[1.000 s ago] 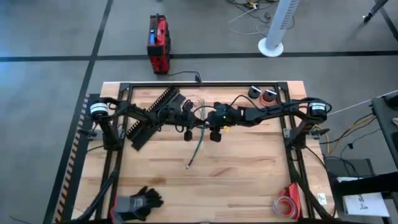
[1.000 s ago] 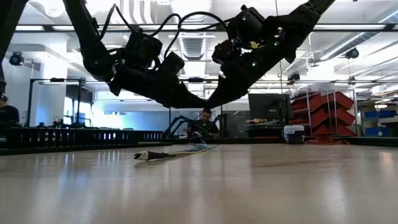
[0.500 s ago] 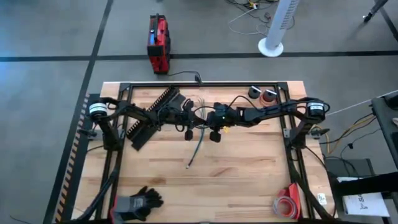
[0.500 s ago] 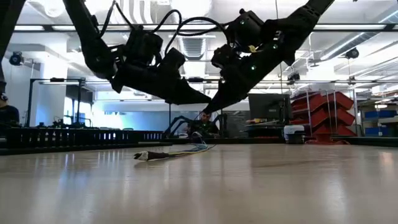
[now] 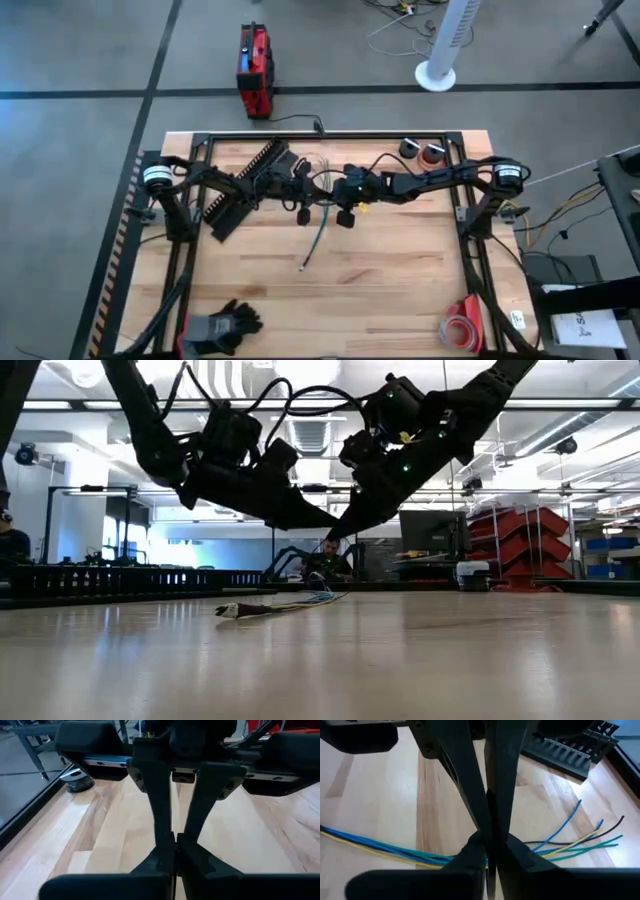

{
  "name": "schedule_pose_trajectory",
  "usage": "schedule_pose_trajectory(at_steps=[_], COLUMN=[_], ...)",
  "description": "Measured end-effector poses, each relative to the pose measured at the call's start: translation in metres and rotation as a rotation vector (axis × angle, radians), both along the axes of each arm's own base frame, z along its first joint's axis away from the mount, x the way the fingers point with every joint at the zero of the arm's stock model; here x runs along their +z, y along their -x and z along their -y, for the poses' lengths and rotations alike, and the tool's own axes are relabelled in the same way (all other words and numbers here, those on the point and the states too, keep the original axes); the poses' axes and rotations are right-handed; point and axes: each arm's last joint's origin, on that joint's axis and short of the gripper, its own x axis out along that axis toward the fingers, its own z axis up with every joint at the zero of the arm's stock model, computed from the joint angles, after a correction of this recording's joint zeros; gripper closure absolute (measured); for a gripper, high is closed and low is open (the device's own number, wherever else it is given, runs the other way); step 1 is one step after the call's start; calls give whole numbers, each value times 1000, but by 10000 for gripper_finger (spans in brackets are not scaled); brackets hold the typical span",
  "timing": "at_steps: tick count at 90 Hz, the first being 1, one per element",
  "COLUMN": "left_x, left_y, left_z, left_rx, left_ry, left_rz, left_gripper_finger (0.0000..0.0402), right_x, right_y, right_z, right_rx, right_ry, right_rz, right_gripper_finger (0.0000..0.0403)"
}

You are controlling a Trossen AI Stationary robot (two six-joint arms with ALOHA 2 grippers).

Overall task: Ziptie cables
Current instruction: Wrap the cable wires together using a black zip tie

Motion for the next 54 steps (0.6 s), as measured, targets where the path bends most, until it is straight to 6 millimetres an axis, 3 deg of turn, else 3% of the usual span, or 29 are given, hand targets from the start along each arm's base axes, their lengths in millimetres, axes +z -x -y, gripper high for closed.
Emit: schedule_pose_trajectory(at_steps=[24,54], left_x=[10,49], left_y=[4,30], left_z=[0,4], left_rx=[5,42], left_ry=[6,-32], left_rz=[4,-48], left_gripper_finger=[401,401], right_x=[0,-3], right_y=[1,3], right_z=[0,-1], right_rx=[-1,-3], right_ry=[-7,-16], right_rz=[-8,-46], right_gripper_finger=[397,398])
